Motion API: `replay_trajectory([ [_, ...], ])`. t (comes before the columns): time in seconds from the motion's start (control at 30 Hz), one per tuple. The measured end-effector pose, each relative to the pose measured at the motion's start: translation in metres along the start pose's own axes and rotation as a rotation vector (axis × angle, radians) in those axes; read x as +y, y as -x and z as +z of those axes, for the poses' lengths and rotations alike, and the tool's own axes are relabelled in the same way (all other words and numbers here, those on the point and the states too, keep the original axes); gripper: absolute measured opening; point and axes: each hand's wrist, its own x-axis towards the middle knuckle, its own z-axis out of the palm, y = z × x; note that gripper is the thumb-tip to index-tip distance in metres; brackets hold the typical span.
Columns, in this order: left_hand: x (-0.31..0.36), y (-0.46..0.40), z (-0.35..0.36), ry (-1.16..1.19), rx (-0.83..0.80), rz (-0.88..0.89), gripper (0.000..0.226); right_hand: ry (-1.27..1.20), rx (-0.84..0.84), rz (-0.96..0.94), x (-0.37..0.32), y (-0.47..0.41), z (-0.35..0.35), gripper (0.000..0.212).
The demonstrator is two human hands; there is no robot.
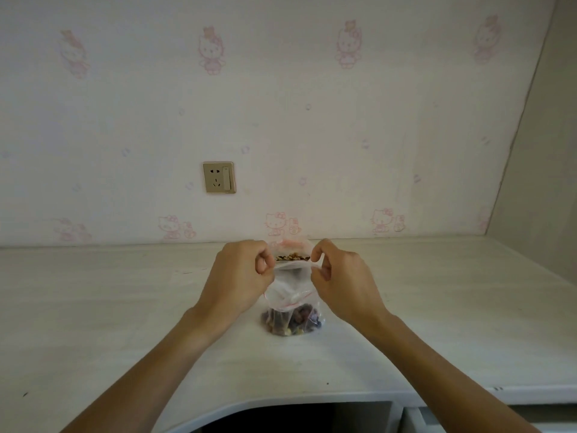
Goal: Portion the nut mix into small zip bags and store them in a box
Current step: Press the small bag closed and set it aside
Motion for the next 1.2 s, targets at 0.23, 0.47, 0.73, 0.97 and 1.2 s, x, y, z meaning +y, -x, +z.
replay_trajectory([
  [0.23, -0.004, -0.007, -0.003, 0.007, 0.017, 0.007, 0.03, -0.105, -0.025, 0.044, -0.001, -0.005, -0.008, 0.004],
  [0.47, -0.005, -0.019, -0.017, 0.156, -0.052, -0.056, 0.025, -0.516, -0.206, 0.311, -0.006, -0.013, -0.02, 0.015],
  [0.73, 0.001, -0.027, -0.025, 0.186, -0.021, 0.001, 0.024, -0.202, -0.008, 0.136, -0.012, -0.02, -0.023, 0.008],
  [0.97, -0.008, -0.016, -0.031, 0.096, -0.064, 0.119, 0.037, -0.166, -0.093, 0.0, -0.014, -0.022, -0.031, 0.01],
  [1.2, -0.019, 0.01, -0.04, -0.111, -0.066, 0.402, 0.03, -0.064, 0.038, -0.253, -0.015, -0.005, -0.039, 0.02],
])
